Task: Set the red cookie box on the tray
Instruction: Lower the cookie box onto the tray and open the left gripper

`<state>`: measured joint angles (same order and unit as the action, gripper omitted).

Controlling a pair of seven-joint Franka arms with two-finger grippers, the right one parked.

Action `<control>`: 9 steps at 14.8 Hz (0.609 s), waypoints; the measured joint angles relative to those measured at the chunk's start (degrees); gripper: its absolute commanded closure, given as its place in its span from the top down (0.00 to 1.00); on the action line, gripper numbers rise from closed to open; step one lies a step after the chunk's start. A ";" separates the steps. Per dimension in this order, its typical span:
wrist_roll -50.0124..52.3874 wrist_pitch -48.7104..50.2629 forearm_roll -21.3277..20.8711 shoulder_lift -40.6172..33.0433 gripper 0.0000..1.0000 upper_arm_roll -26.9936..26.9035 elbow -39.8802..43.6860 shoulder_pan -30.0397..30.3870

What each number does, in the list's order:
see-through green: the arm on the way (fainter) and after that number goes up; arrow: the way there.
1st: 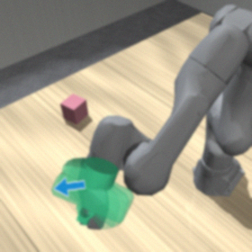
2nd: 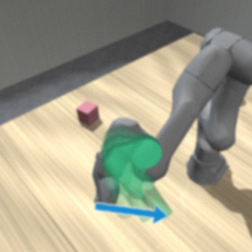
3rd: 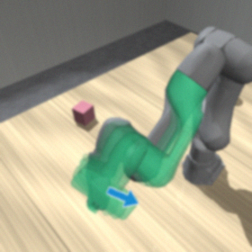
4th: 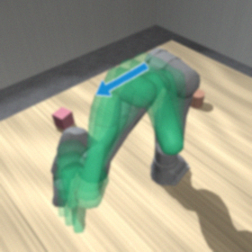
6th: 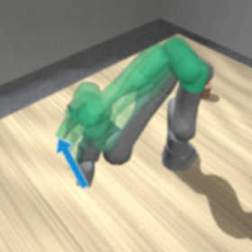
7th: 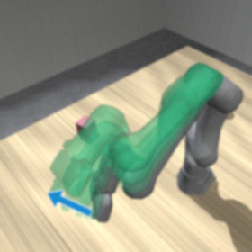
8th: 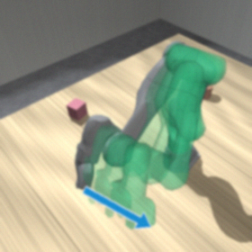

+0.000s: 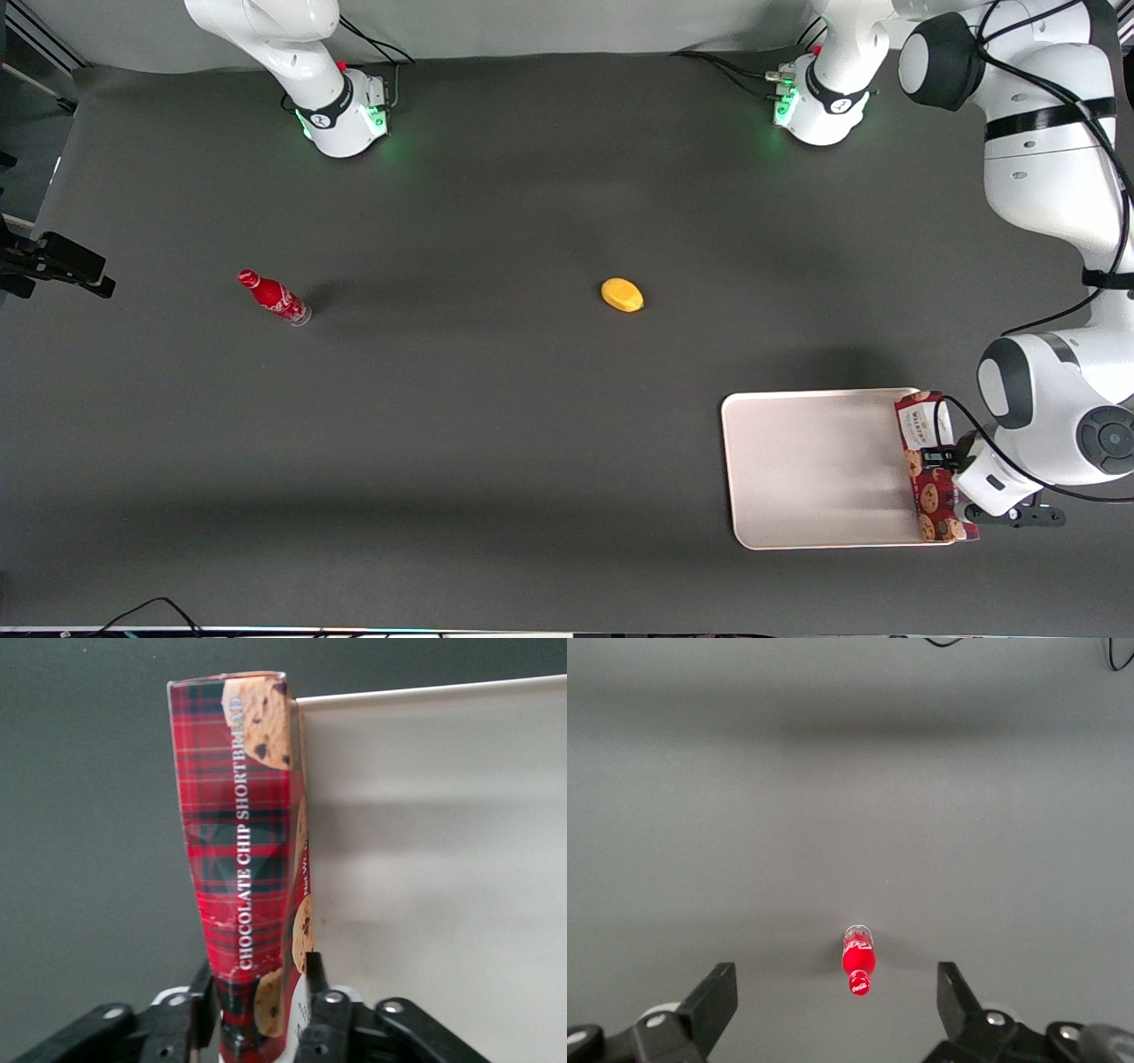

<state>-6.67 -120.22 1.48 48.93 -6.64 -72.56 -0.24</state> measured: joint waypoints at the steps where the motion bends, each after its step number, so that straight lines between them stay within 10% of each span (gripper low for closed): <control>1: 0.00 -0.10 0.00 0.00 1.00 -0.06 0.02 0.00; 9: 0.09 0.48 3.20 -7.38 1.00 -0.66 -0.52 0.64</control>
<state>-6.57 -119.73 4.67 41.55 -7.31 -73.08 0.40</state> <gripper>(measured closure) 0.000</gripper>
